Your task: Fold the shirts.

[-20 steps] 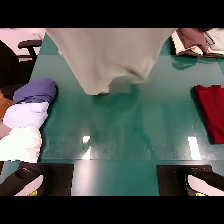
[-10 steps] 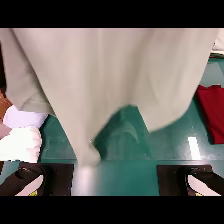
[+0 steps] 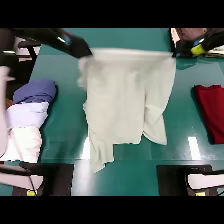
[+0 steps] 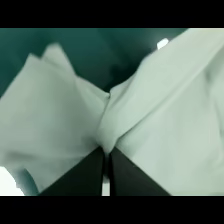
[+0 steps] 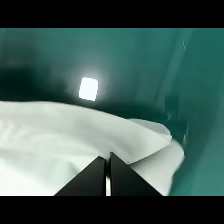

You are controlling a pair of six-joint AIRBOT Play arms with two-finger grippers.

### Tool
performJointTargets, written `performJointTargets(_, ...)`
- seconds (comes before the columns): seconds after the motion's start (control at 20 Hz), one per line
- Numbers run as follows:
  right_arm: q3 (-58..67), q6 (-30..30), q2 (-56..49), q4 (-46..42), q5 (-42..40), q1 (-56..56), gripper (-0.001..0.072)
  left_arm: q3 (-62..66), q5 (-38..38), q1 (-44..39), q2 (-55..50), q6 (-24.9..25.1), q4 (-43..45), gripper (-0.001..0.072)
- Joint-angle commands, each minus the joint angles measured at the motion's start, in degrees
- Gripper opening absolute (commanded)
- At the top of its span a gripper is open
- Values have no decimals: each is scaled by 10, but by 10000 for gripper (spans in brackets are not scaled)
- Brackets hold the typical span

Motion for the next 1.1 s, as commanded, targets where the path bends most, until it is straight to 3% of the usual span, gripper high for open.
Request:
performJointTargets(0.0, -15, 3, -63, -3, 11, -16, 16, 1, 42, -25, -131, 0, -5, 30)
performJointTargets(0.15, -14, 3, -67, -3, 10, -32, 17, 1, 60, -16, -153, -5, 0, 42)
performJointTargets(0.2, -14, 3, -67, -2, 11, -39, 18, 1, 59, -9, -153, -6, -2, 303)
performJointTargets(0.25, -14, 3, -67, -2, 12, -46, 18, 2, 52, 0, -153, -20, -3, 517)
performJointTargets(0.3, -14, 3, -67, -2, 14, -52, 21, 2, 34, 13, -153, -35, -4, 503)
performJointTargets(0.35, -14, 2, -67, 2, 18, -57, 115, 1, 12, 27, -152, -44, -5, 501)
performJointTargets(0.4, -14, -7, -67, 26, 25, -66, 388, 1, -14, 45, -148, -49, -4, 501)
performJointTargets(0.45, -14, -19, -66, 60, 41, -79, 451, 1, -36, 63, -140, -49, -4, 501)
performJointTargets(0.55, -31, -41, -51, 116, 66, -101, 451, -1, -63, 97, -113, -49, -3, 501)
performJointTargets(0.7, -134, -61, 24, 132, 43, -125, 450, -75, -61, 121, -40, -49, 3, 501)
performJointTargets(1.05, -396, -75, 222, 133, 2, -163, 450, -453, 35, 121, 147, -38, 7, 501)
